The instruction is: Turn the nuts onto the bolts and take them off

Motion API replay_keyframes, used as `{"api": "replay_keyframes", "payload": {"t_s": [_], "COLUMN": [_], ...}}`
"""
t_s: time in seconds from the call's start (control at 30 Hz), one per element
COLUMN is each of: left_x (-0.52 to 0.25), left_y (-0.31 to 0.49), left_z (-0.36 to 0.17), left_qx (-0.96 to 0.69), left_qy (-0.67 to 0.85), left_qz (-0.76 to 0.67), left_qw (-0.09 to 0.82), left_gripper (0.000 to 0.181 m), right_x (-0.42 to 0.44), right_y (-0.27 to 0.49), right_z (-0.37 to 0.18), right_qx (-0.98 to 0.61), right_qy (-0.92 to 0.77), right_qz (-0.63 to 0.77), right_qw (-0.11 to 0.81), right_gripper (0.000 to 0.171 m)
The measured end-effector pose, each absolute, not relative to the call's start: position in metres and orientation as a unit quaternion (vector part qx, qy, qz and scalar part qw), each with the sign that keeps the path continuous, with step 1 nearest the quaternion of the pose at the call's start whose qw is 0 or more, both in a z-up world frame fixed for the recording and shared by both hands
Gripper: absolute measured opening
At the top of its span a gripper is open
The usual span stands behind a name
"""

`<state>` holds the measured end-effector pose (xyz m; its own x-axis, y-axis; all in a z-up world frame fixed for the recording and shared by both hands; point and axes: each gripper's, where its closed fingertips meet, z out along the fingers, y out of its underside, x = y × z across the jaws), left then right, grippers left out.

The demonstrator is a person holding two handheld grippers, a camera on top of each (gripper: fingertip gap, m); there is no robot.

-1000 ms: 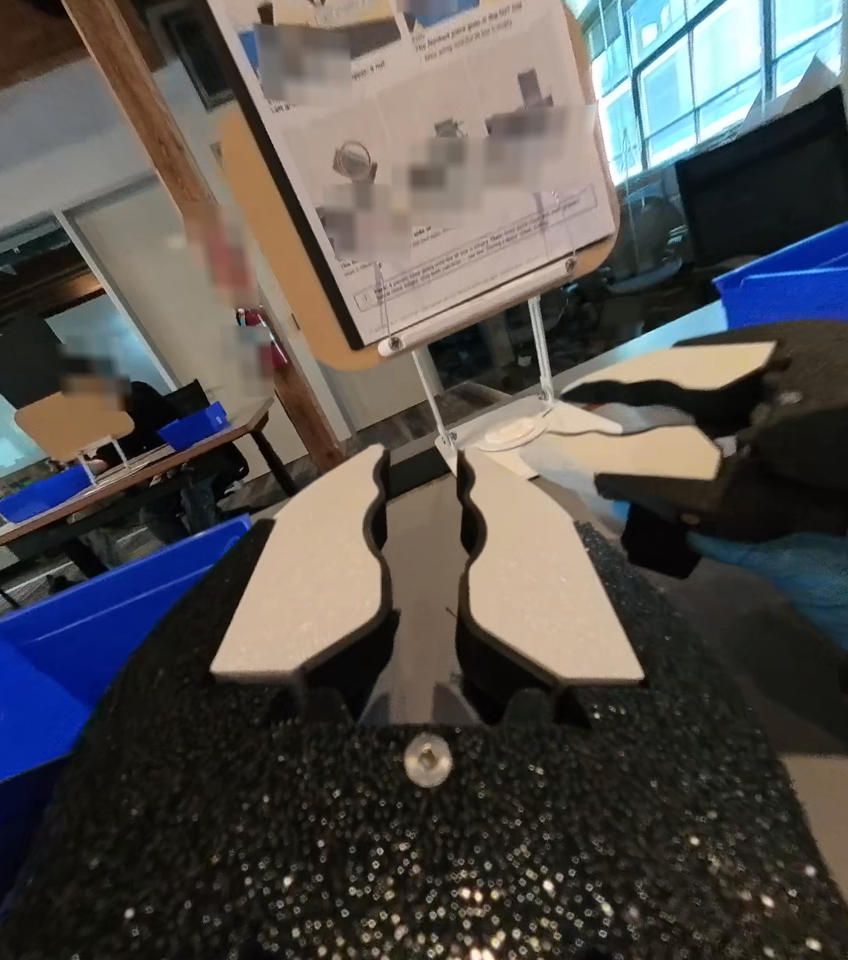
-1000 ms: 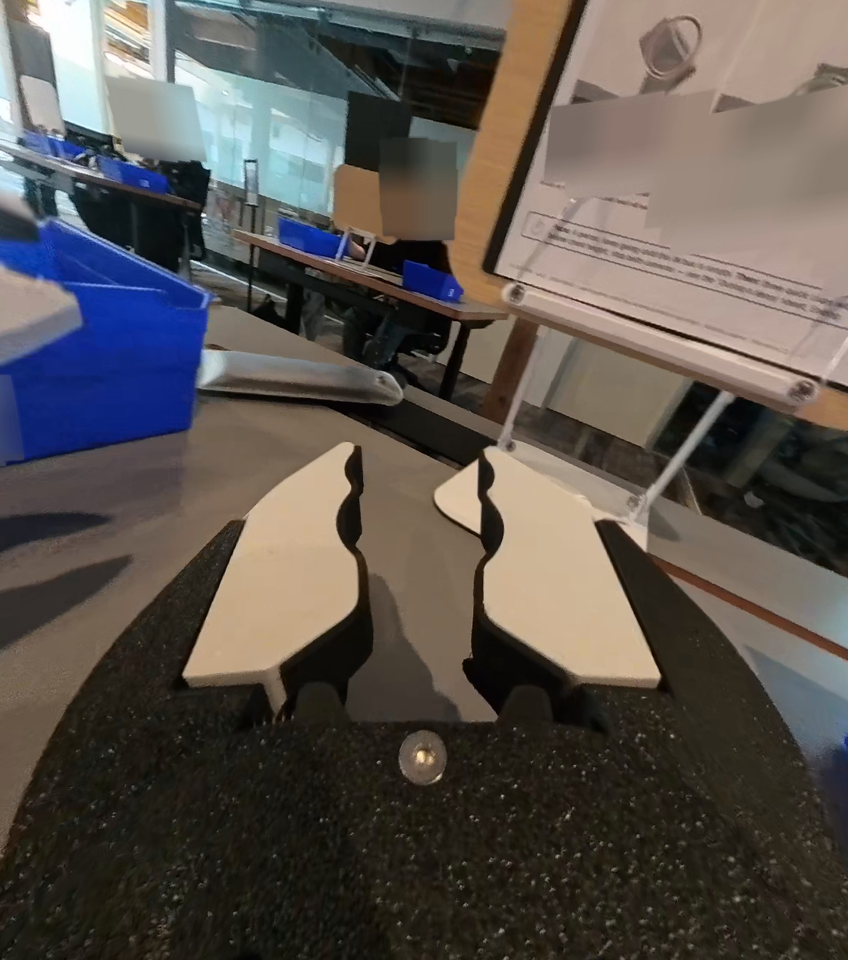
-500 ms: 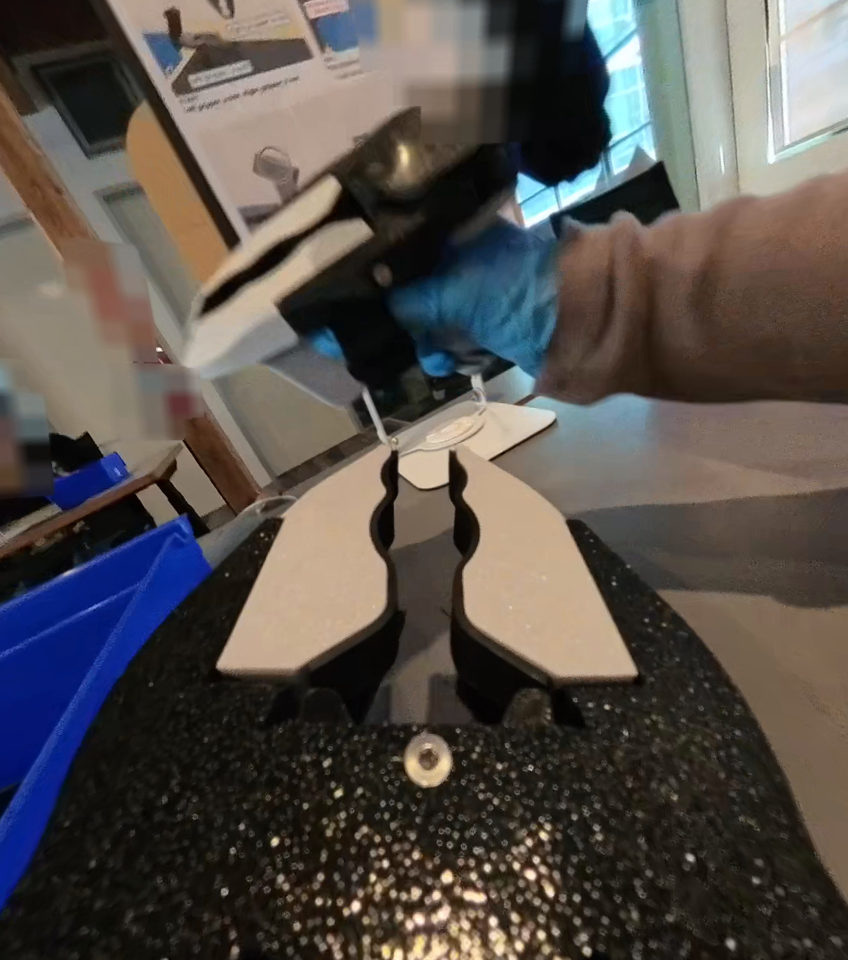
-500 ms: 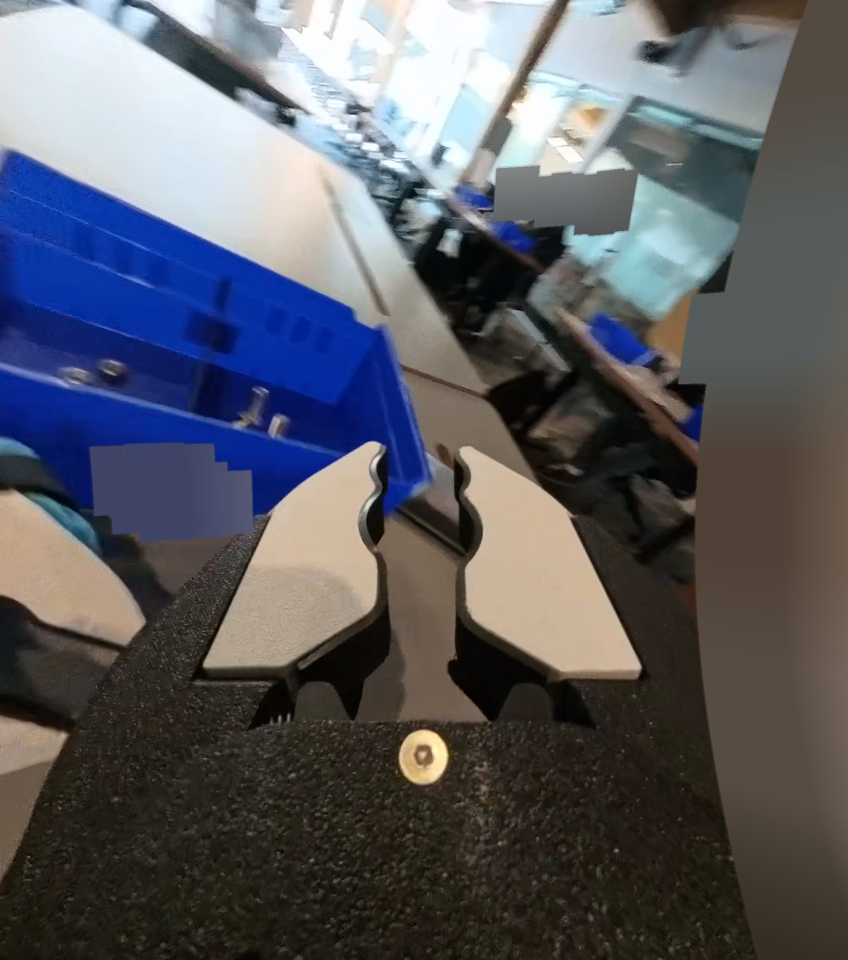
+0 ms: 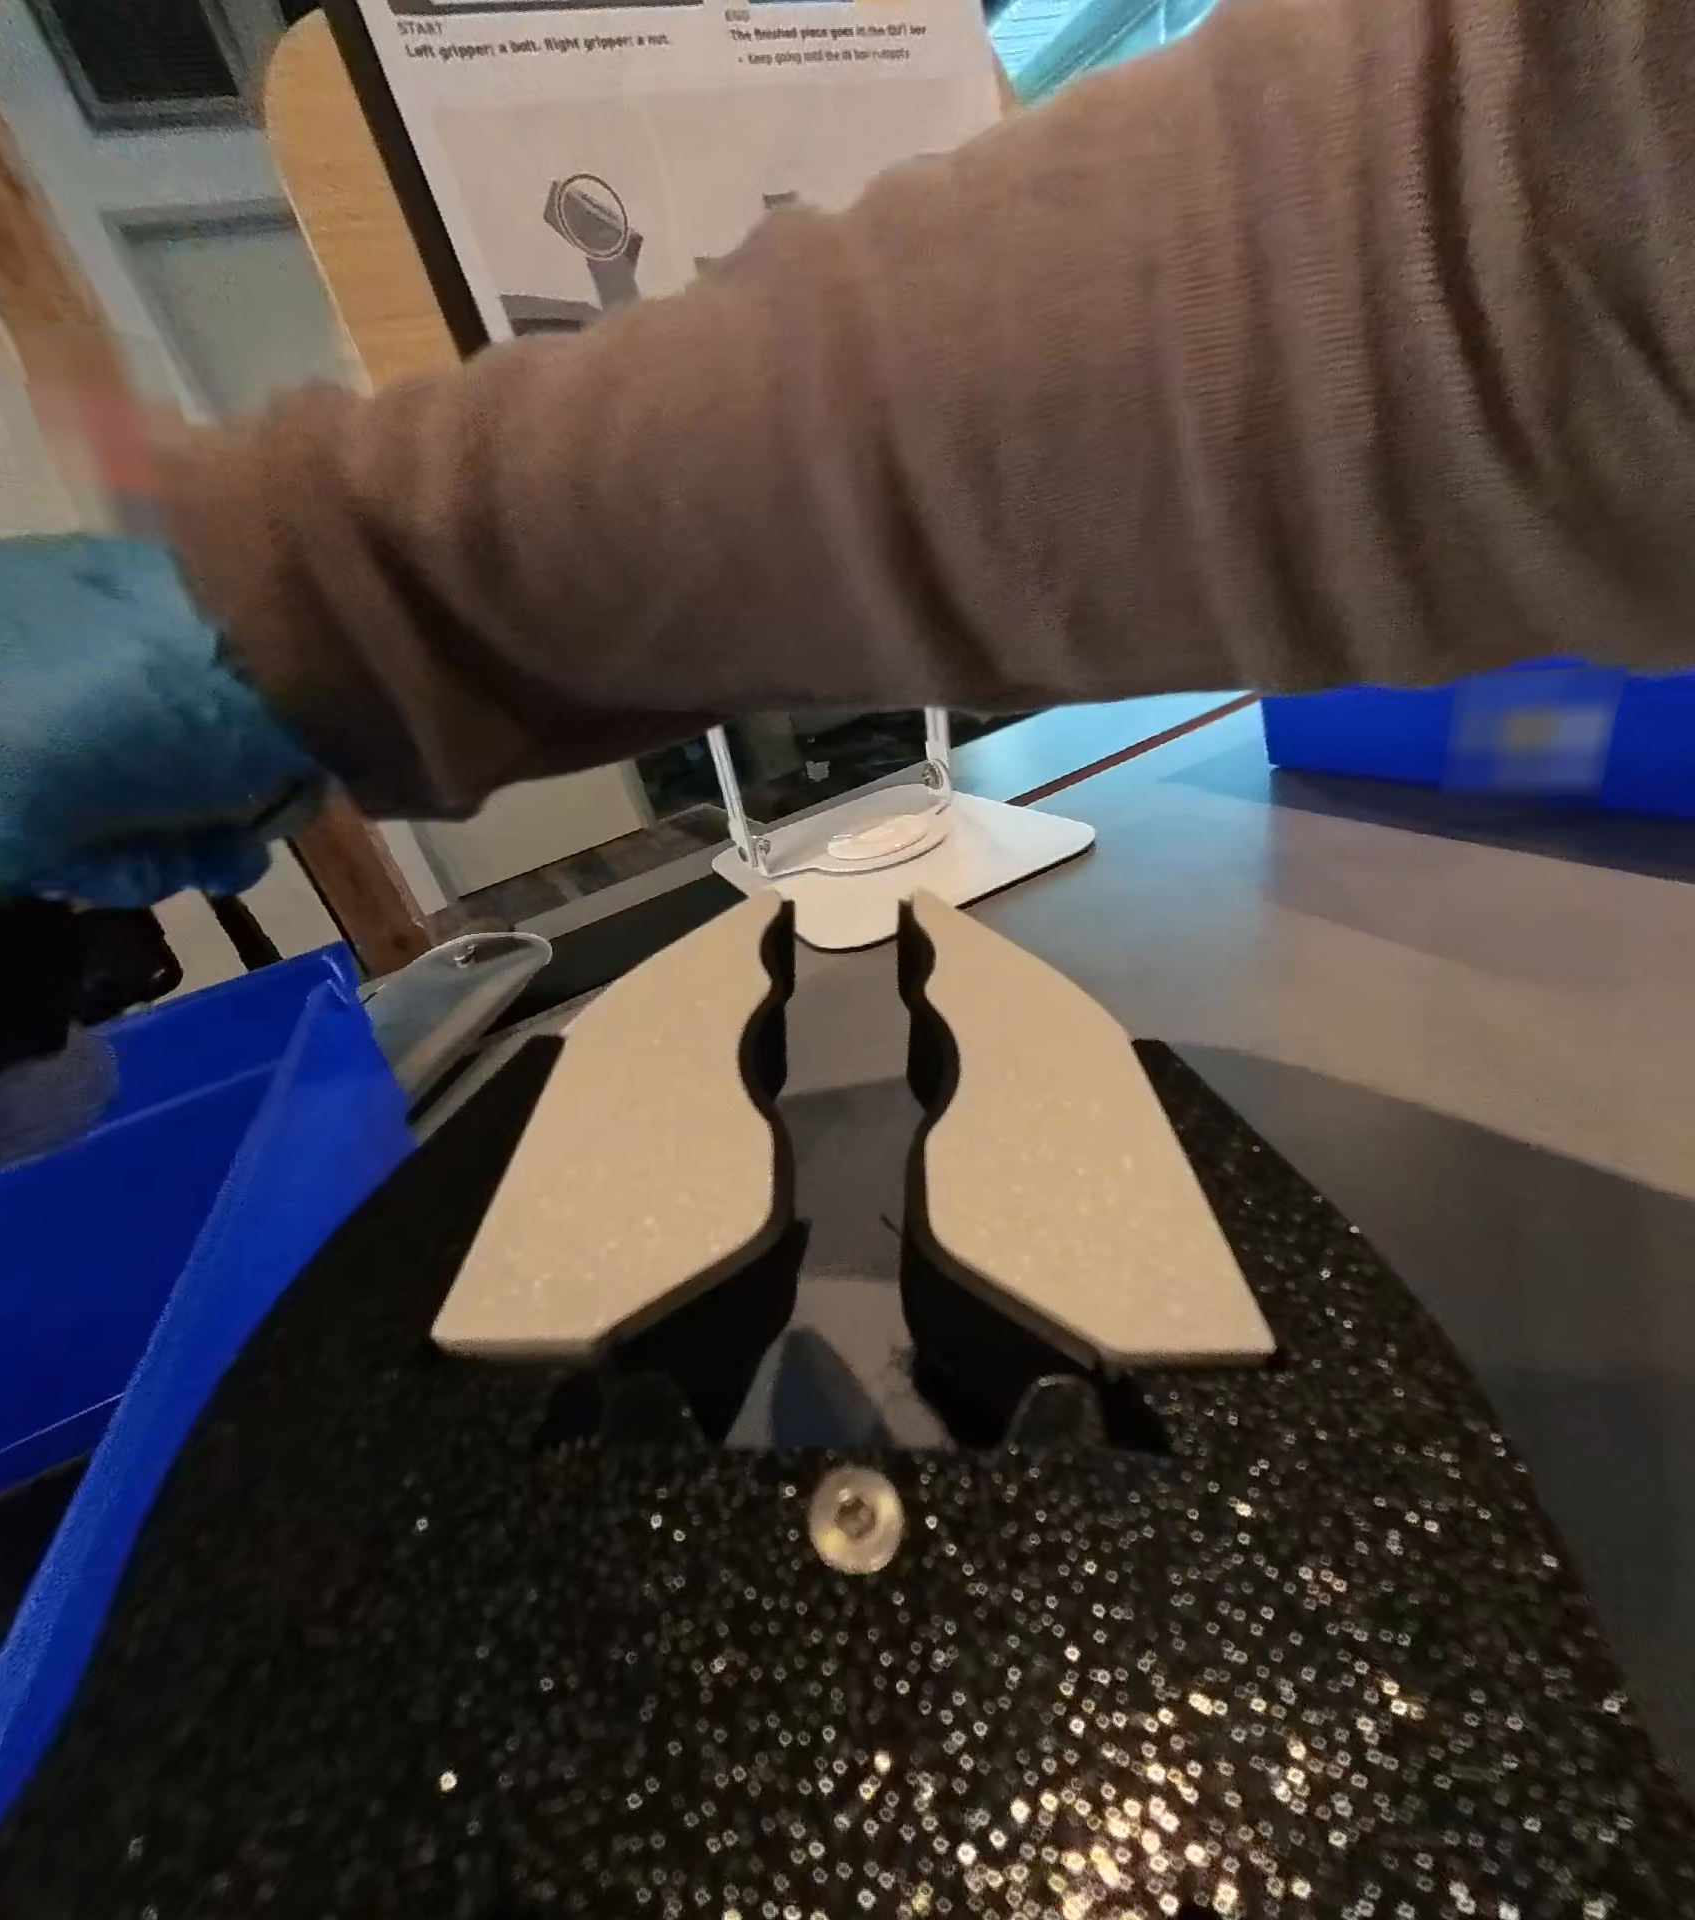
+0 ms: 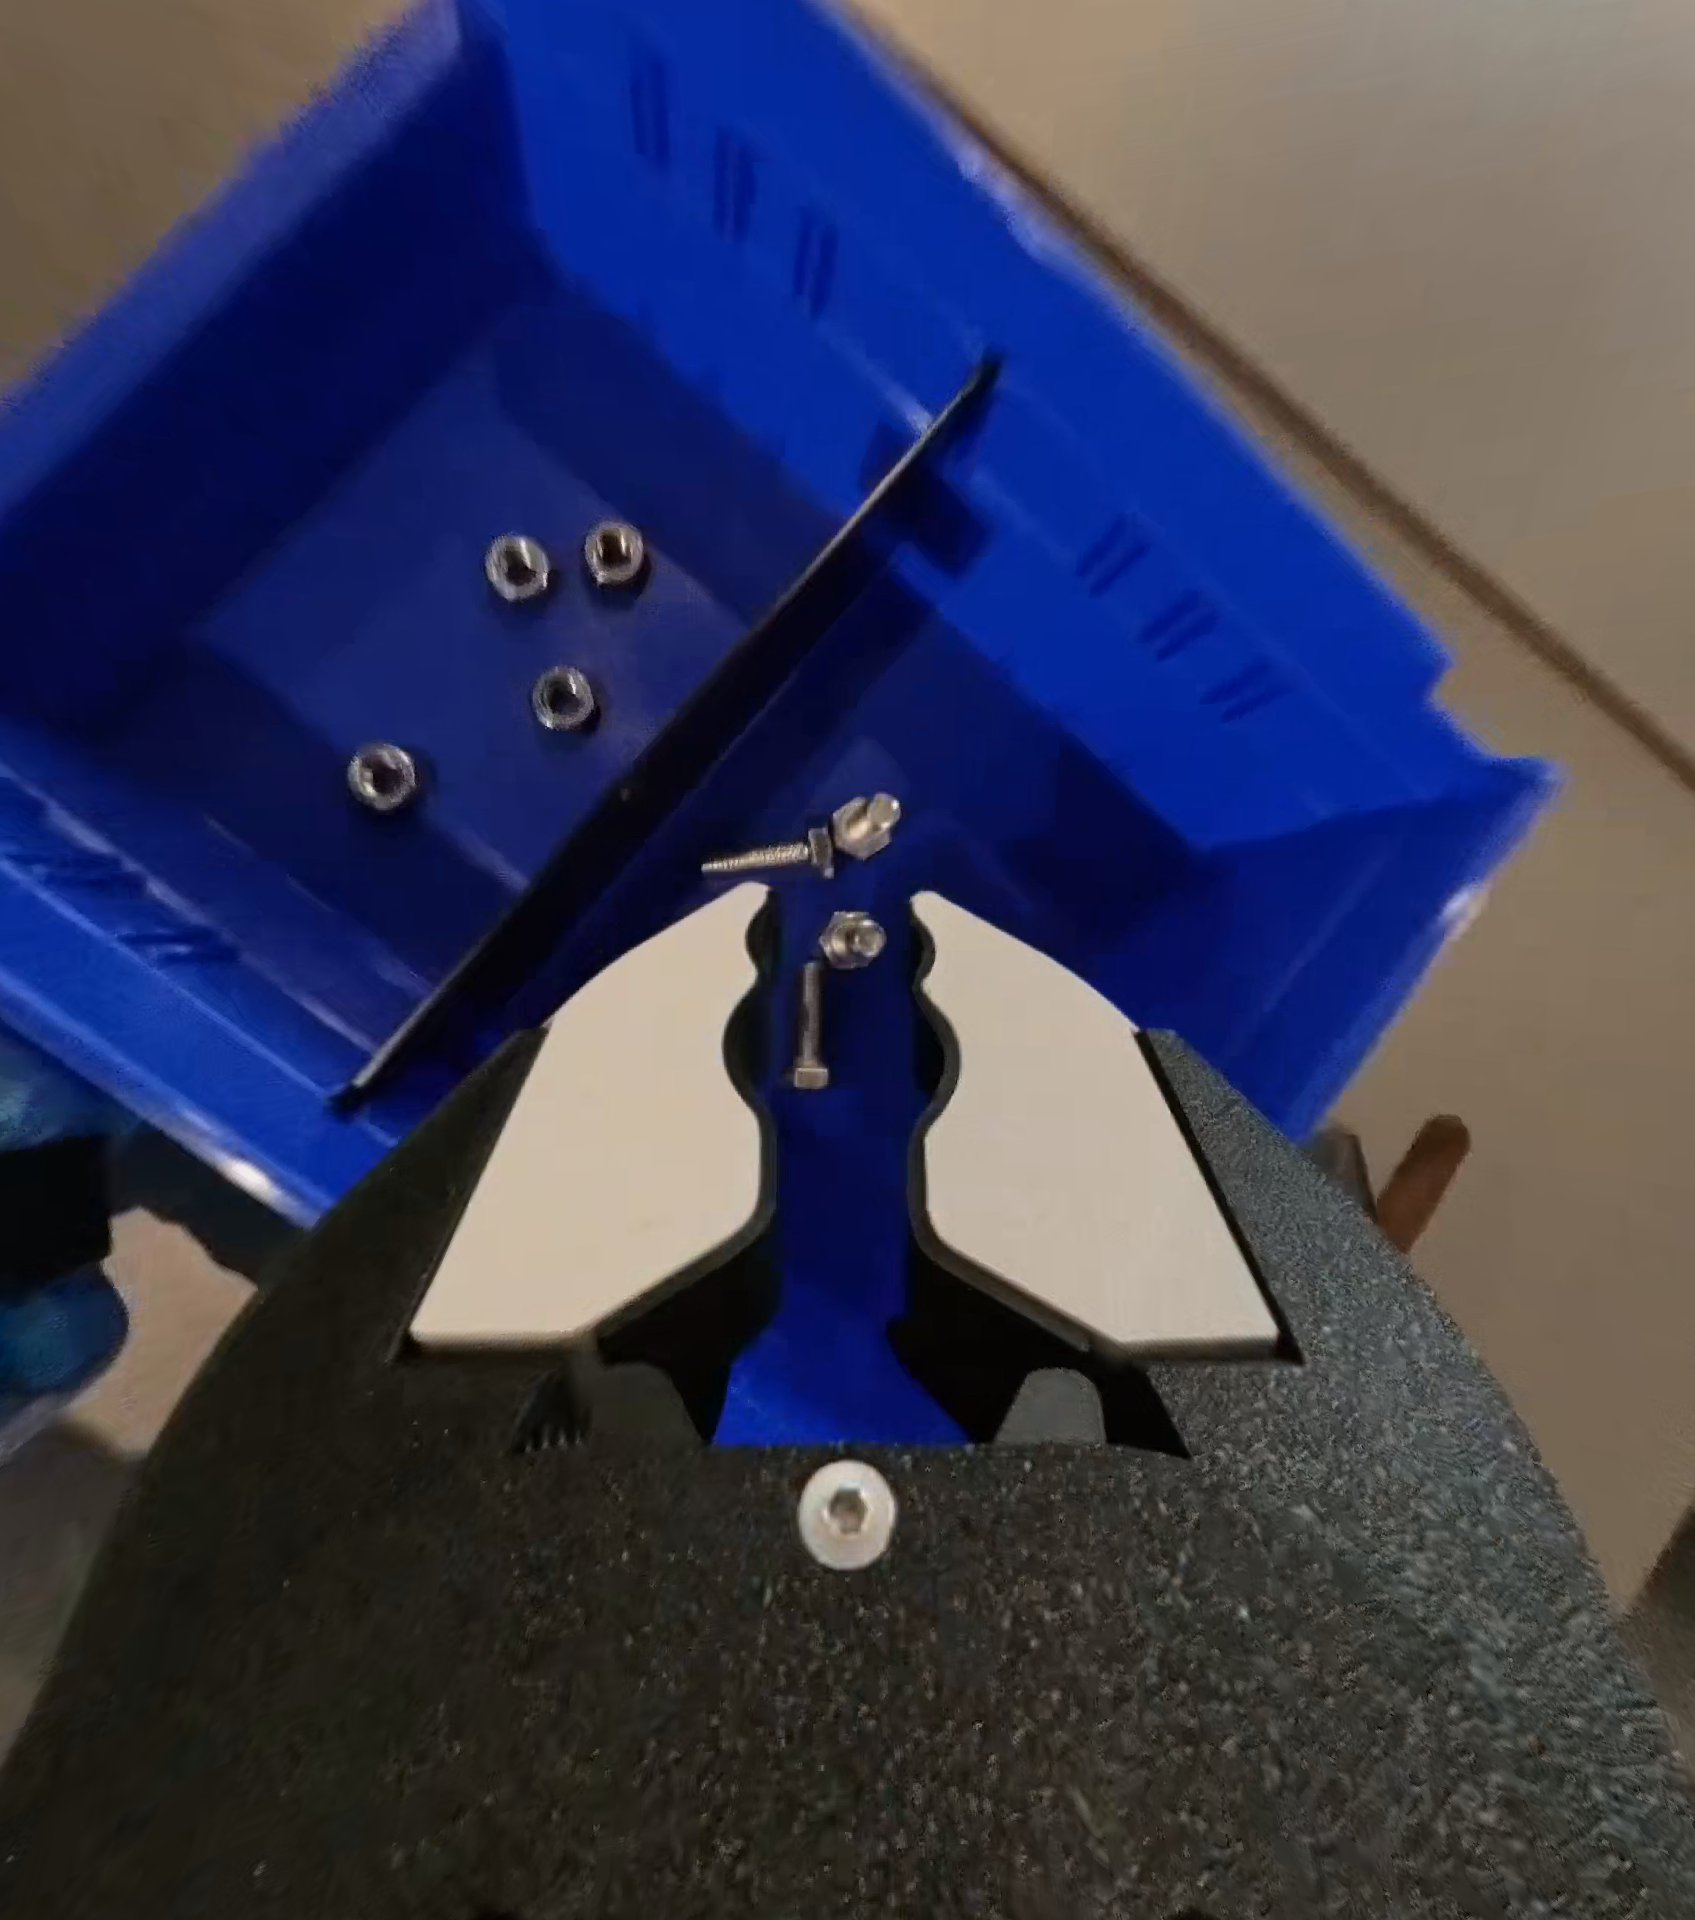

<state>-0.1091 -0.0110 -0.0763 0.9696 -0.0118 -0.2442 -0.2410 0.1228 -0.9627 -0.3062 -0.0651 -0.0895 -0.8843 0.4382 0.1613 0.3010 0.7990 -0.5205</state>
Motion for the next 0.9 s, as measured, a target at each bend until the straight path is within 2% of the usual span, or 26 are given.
{"api": "replay_keyframes", "payload": {"t_s": [0.23,0.4,0.5,0.67,0.9], "left_x": [-0.113,-0.113,-0.112,-0.109,-0.106], "left_y": [-0.009,-0.009,-0.009,-0.009,-0.007], "left_z": [-0.079,-0.080,-0.080,-0.080,-0.084], "left_qx": [-0.666,-0.667,-0.667,-0.668,-0.676], "left_qy": [0.081,0.081,0.085,0.093,0.103], "left_qz": [0.062,0.060,0.062,0.062,0.066], "left_qw": [0.739,0.738,0.738,0.736,0.727], "left_gripper": [0.018,0.018,0.018,0.019,0.023], "right_x": [-0.311,-0.317,-0.318,-0.320,-0.278], "right_y": [-0.053,-0.053,-0.053,-0.051,-0.036], "right_z": [-0.136,-0.154,-0.162,-0.145,-0.072], "right_qx": [-0.171,-0.173,-0.177,-0.188,-0.221], "right_qy": [-0.977,-0.980,-0.980,-0.975,-0.946], "right_qz": [0.111,0.095,0.084,0.104,0.177], "right_qw": [0.055,0.037,0.026,0.054,0.158], "right_gripper": [0.023,0.021,0.010,0.010,0.010]}}
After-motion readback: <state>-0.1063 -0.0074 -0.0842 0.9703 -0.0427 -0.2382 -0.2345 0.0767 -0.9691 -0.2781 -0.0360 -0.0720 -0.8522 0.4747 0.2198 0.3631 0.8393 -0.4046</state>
